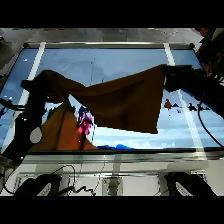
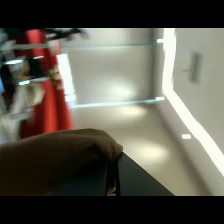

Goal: Fold the clothes and pants, and hang the long-sleeved shirts on hangers.

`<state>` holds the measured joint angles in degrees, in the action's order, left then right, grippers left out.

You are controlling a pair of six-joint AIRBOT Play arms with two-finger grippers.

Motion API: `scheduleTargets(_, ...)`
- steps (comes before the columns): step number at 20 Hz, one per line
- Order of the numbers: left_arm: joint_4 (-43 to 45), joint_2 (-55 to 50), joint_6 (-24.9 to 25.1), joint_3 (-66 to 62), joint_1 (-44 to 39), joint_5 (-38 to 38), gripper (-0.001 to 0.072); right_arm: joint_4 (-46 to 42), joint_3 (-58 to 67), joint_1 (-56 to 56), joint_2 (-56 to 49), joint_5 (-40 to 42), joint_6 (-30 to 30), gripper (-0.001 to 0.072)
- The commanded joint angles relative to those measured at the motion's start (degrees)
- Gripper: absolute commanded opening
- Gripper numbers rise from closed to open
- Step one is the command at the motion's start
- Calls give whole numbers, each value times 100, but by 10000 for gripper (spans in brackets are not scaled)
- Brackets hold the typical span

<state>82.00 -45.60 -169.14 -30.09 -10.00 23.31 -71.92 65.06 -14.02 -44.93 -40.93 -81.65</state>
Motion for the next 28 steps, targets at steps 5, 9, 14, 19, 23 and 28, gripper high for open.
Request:
scheduleTargets(5, 26, -984, -404, 4, 22, -1860, 23, -28, -199, 4, -629, -2697, 42, 6)
scheduleTargets(9, 50, -1397, -402, 4, 24, -1851, 662, -26, -511, 4, -634, -3257, 203, 6)
scheduleTargets(14, 1965, -1381, -402, 4, 562, -1843, 638, -35, -981, 4, -632, -3755, 544, 6)
scheduleTargets(19, 3248, -1390, 623, -20, 1082, -1862, 463, -33, -1084, 4, -632, -3679, 564, 6)
scheduleTargets(23, 3244, -1397, 3475, -348, 564, -3080, 463, -33, -1084, 4, -632, -3375, 575, 7)
scheduleTargets(28, 3241, -1410, 6561, -691, -262, -5464, 277, -31, -1084, 4, -632, -3189, 573, 7)
